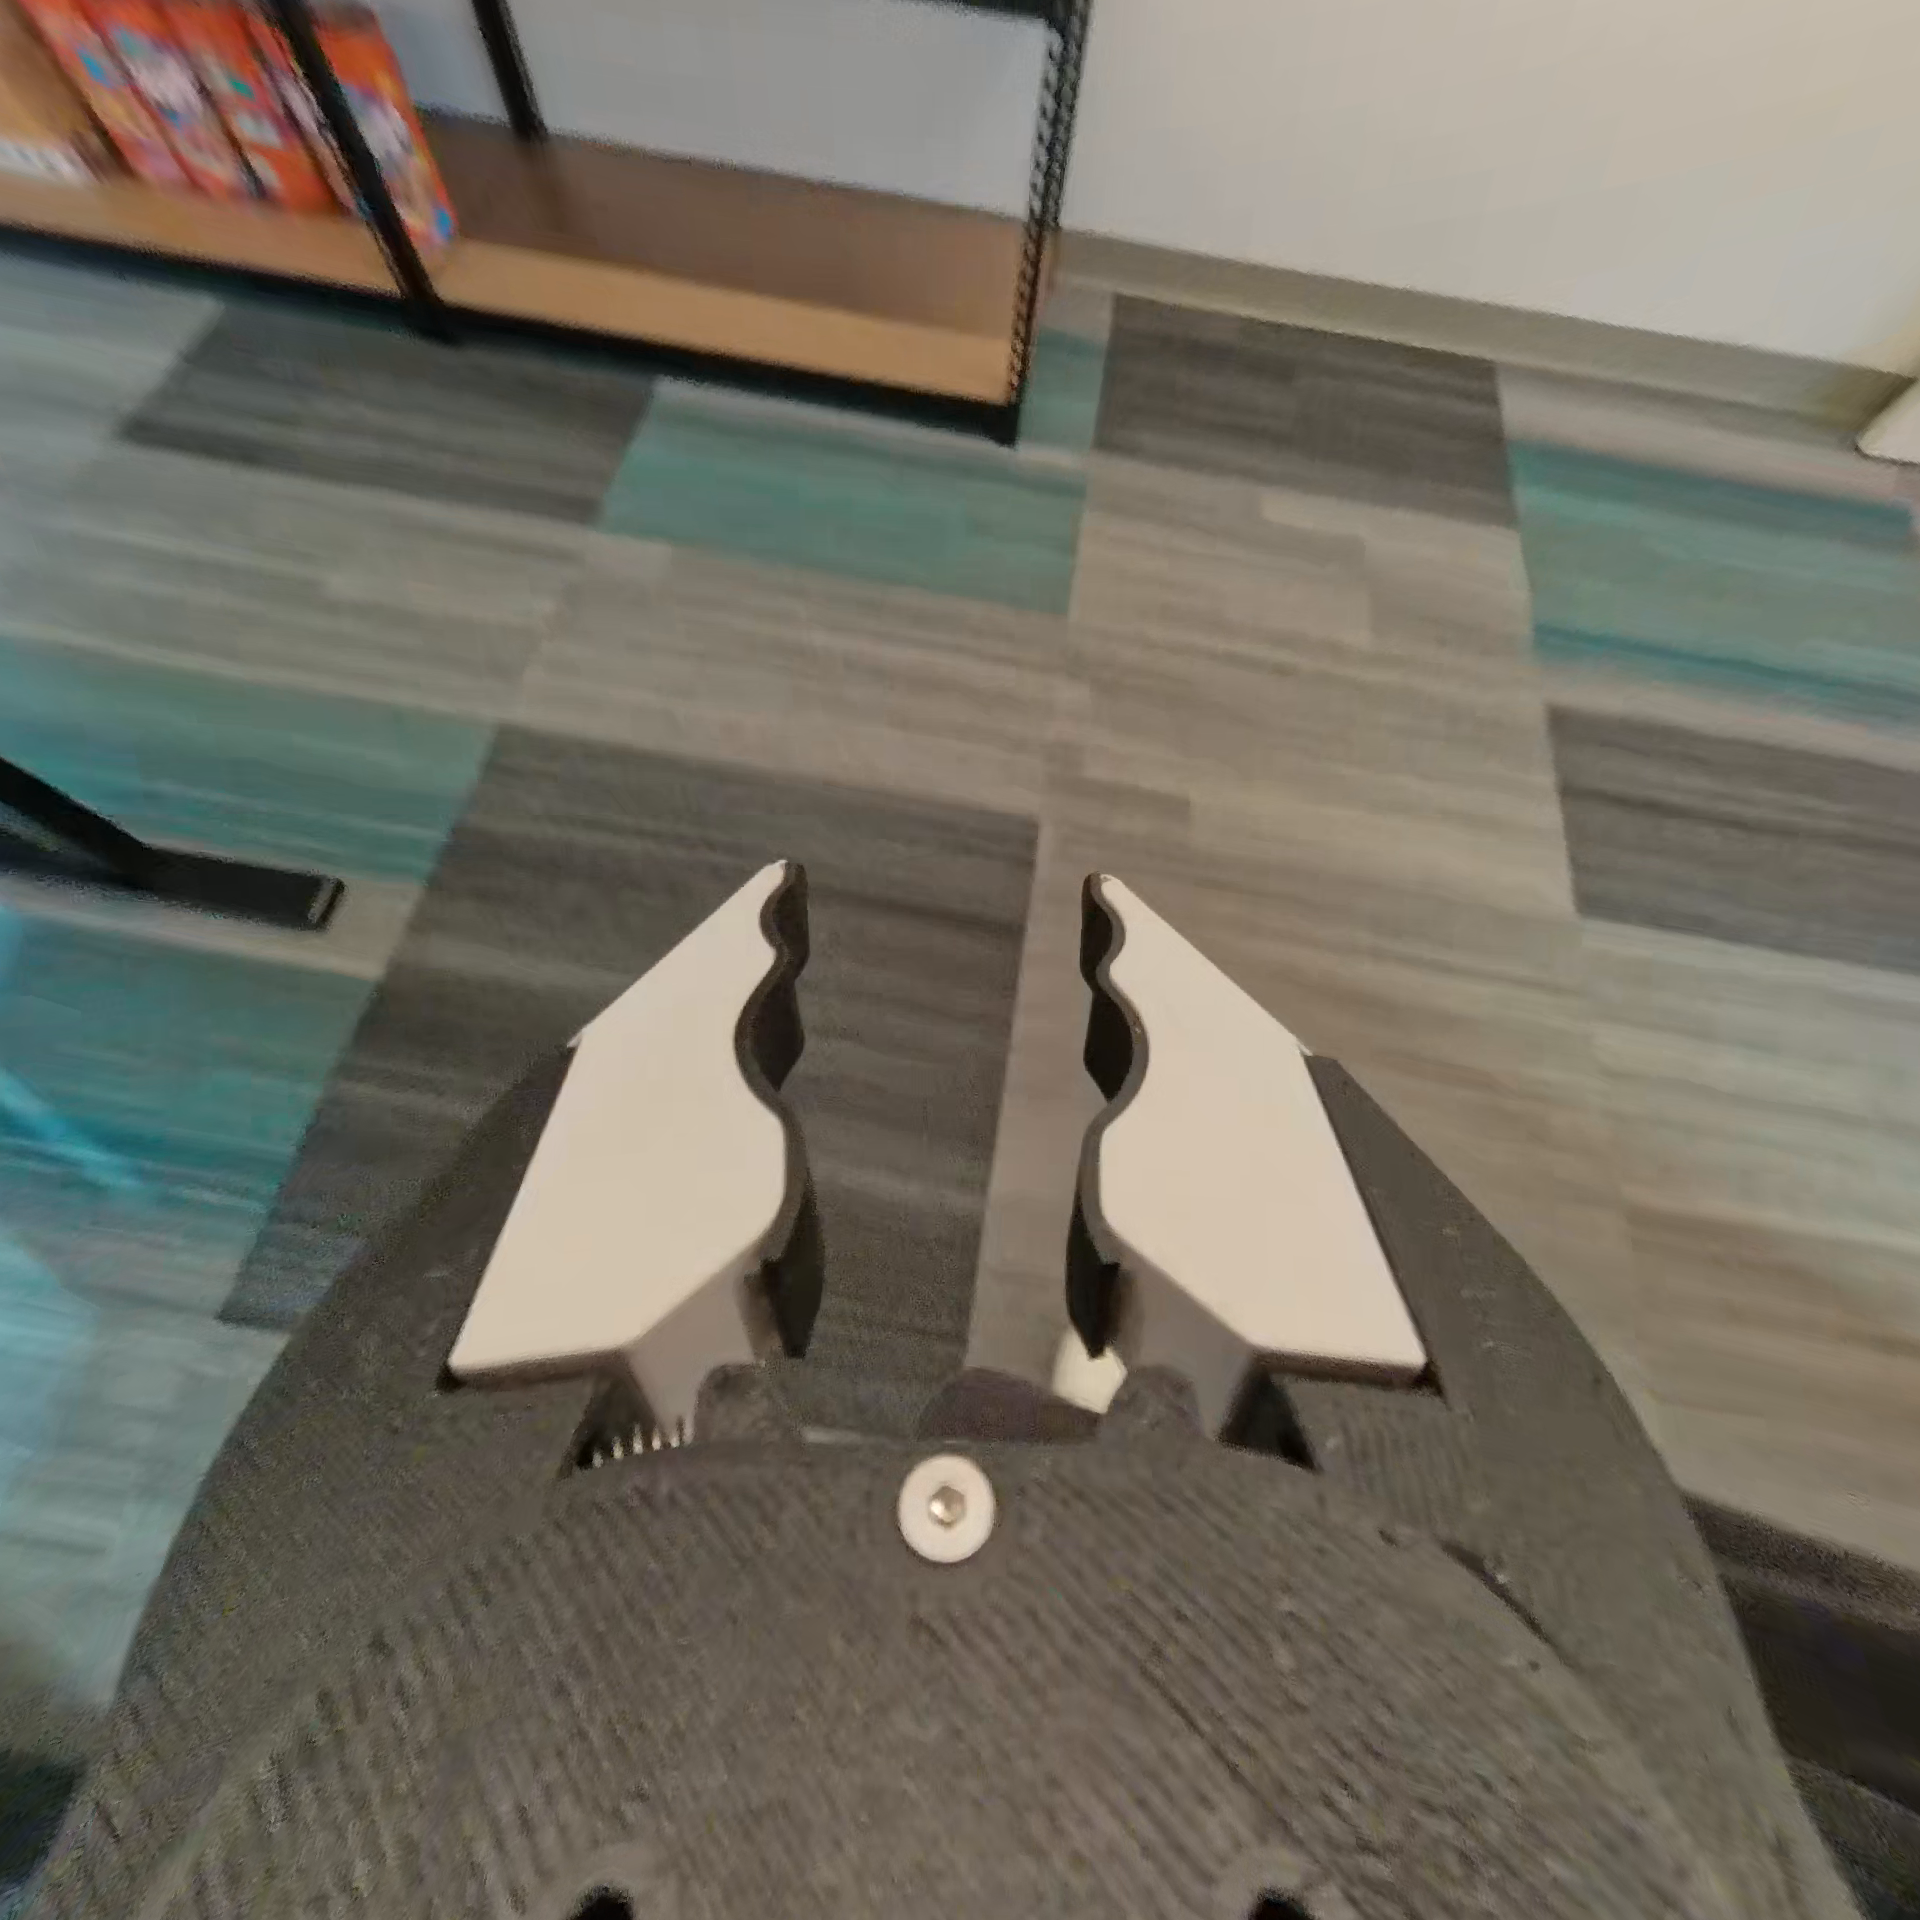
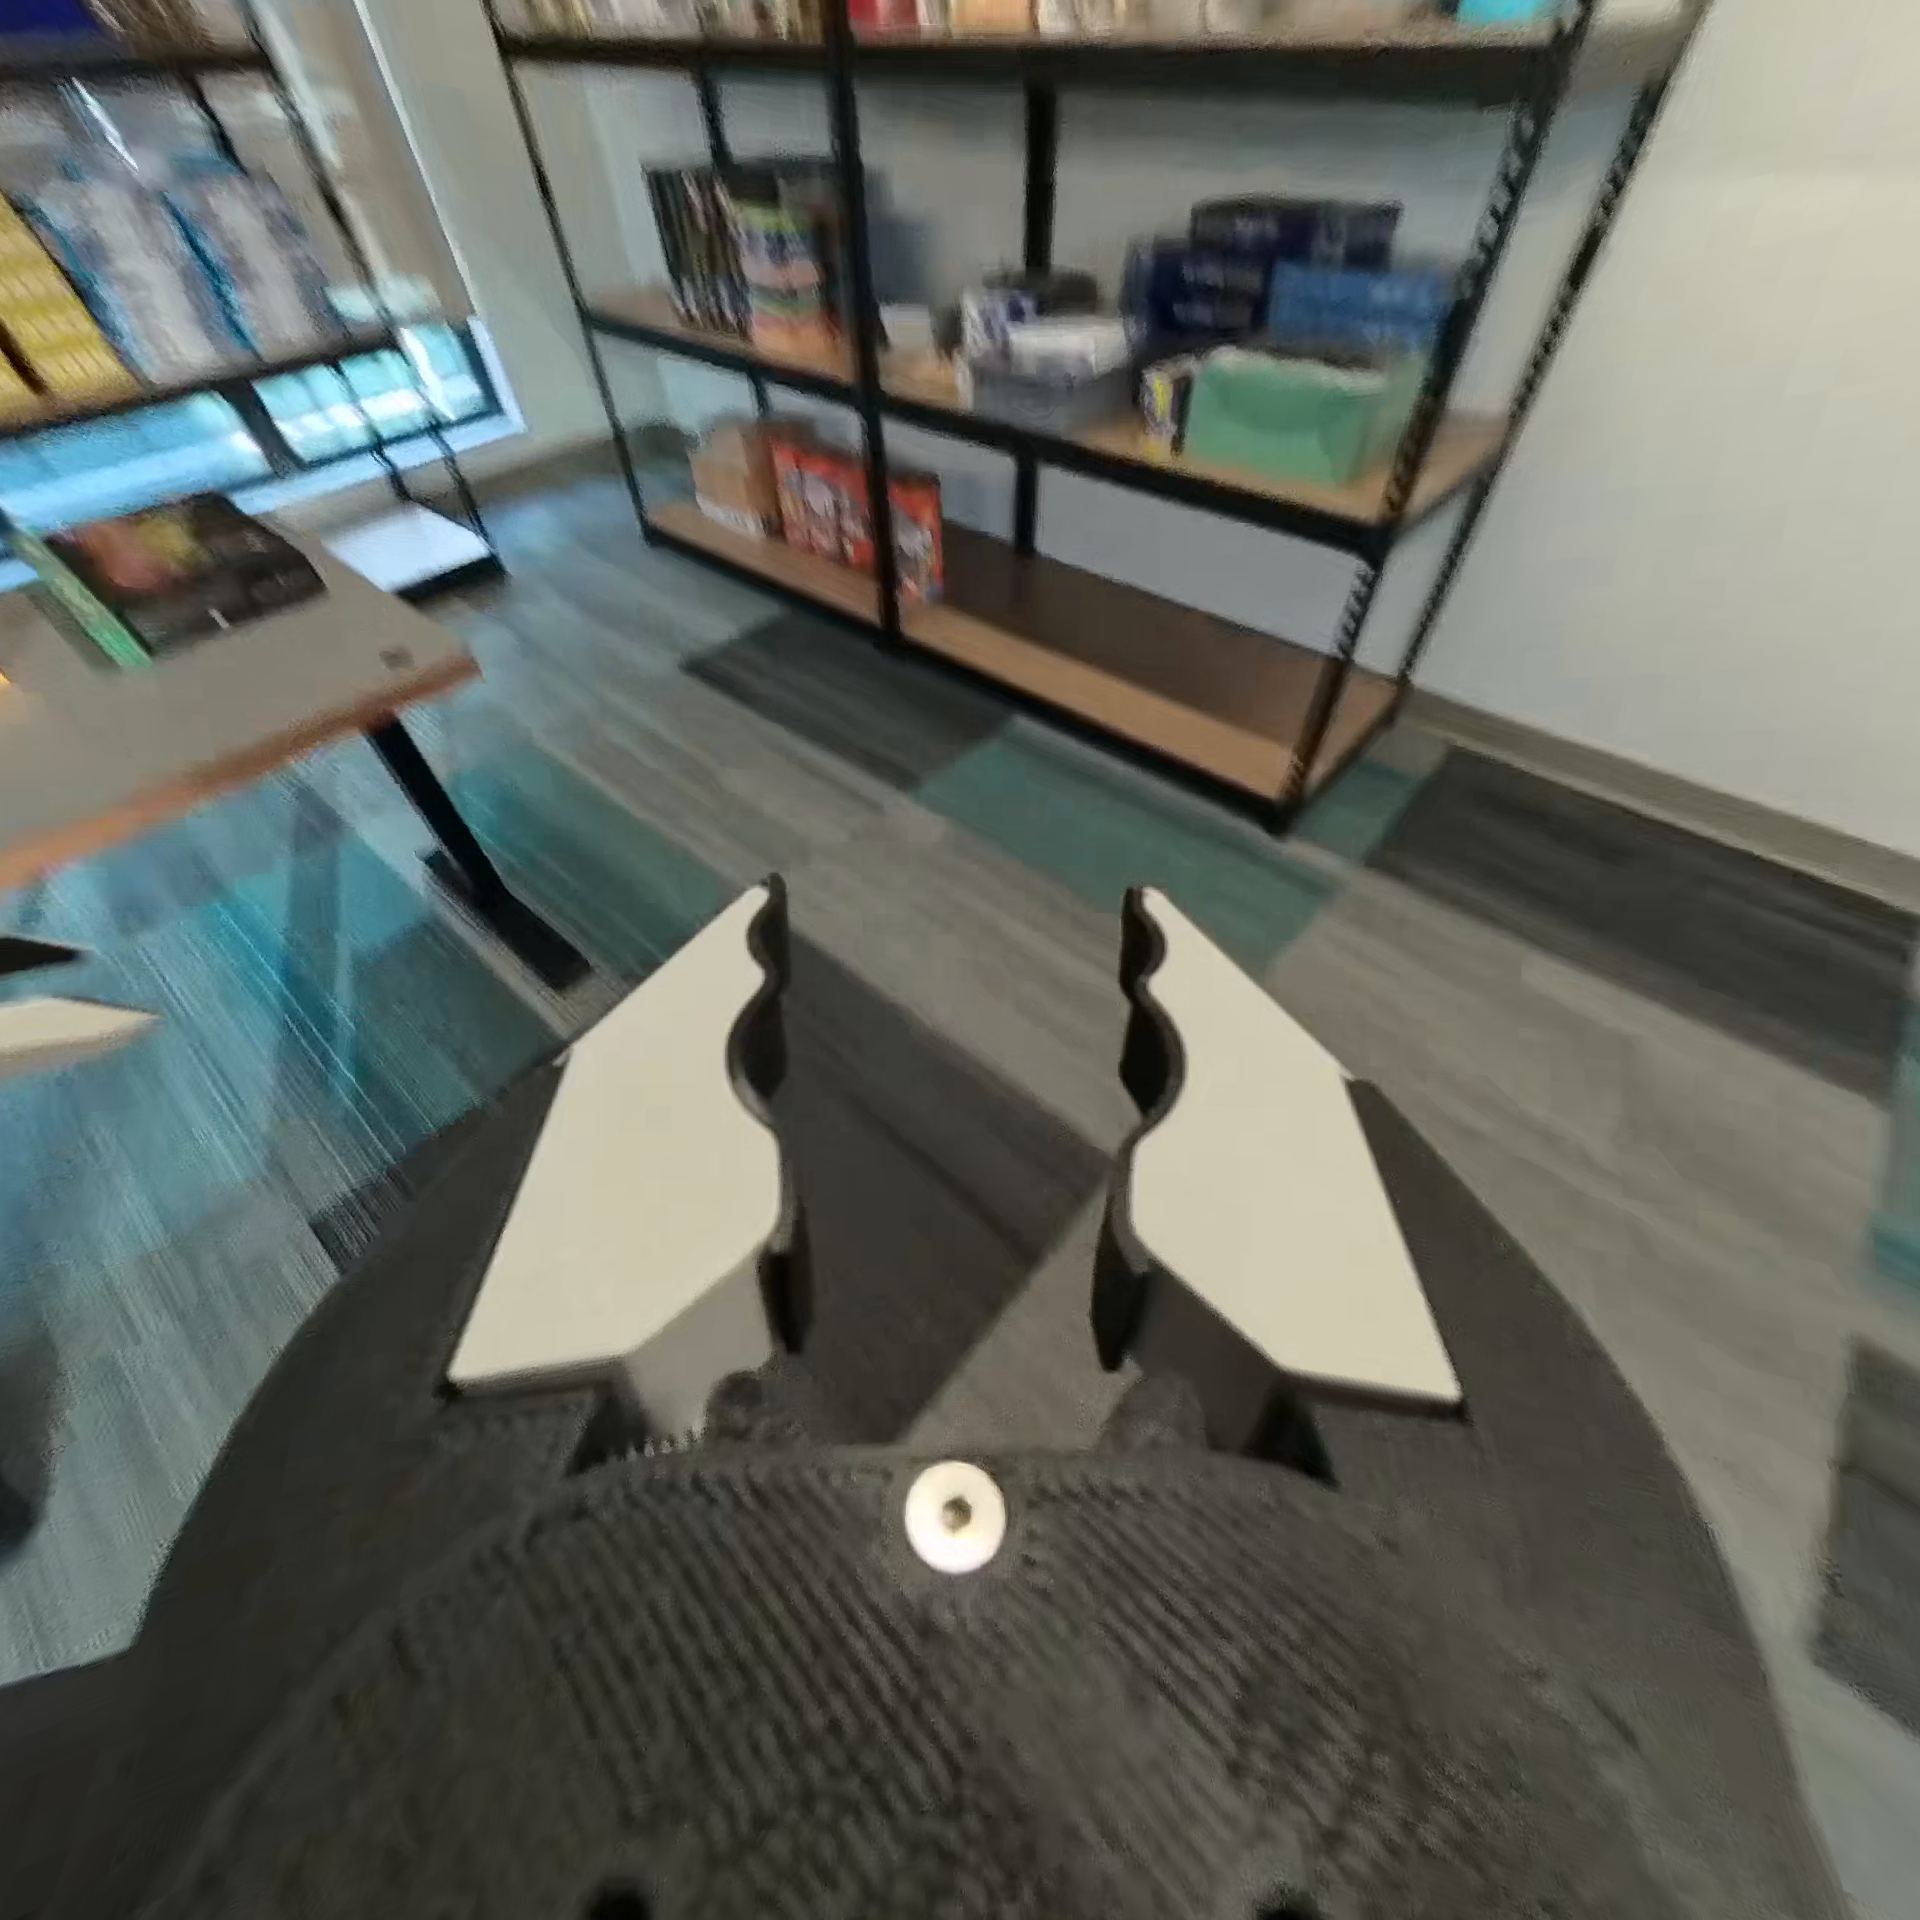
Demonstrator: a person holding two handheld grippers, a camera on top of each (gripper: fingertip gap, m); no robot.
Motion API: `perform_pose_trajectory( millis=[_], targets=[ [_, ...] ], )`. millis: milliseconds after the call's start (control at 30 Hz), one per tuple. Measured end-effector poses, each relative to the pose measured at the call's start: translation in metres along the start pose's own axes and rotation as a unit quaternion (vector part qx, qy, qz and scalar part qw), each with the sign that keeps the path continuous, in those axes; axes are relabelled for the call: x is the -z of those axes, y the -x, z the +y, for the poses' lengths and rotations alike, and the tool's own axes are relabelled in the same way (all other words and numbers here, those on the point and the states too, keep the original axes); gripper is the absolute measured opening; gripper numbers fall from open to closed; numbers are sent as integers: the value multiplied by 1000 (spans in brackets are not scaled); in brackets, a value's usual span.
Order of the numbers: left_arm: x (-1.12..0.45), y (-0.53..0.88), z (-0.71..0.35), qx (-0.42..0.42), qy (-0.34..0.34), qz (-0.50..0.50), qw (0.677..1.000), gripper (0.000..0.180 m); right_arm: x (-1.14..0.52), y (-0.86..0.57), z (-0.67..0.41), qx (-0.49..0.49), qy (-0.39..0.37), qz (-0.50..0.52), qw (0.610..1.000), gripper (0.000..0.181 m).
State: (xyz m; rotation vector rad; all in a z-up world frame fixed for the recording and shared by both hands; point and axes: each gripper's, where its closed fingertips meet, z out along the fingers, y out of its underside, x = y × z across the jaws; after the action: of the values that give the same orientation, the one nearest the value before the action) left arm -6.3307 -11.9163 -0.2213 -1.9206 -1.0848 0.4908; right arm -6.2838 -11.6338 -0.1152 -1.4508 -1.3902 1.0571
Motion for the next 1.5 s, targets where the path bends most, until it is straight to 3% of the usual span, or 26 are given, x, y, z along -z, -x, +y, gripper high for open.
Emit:
perform_pose_trajectory(
  millis=[167,433,567,700,833,967,1100,1267,1400,1500],
  targets=[
    [-141,60,-94,18,-45,-21,999,48,-162,-3,-82,-16,-45,-89,995,62],
    [-419,140,-226,21,-22,15,999,33,-425,-87,-64,42,82,-5,996,56],
    [-529,145,-374,-19,-45,84,995,32,-513,-161,-167,40,-4,62,997,50],
    [-634,146,-519,-89,-107,95,986,29,-610,-227,-207,-37,-52,75,995,50],
    [-764,152,-606,-88,-116,88,985,28,-738,-293,-185,-88,-20,64,994,55],
    [-881,161,-689,-103,-139,28,984,17,-866,-366,-193,-96,-1,49,994,57],
    [-951,161,-818,-116,-190,4,975,21,-973,-431,-283,-106,-37,7,994,58],
    [-1028,170,-956,-86,-220,34,971,42,-1070,-469,-396,-83,-99,-44,991,57],
    [-1110,171,-1061,-126,-265,25,956,43,-1144,-478,-424,-31,-112,-41,992,54],
    [-1182,163,-1140,-169,-268,33,948,59,-1191,-482,-432,-28,-112,-19,993,51]
  ],
)
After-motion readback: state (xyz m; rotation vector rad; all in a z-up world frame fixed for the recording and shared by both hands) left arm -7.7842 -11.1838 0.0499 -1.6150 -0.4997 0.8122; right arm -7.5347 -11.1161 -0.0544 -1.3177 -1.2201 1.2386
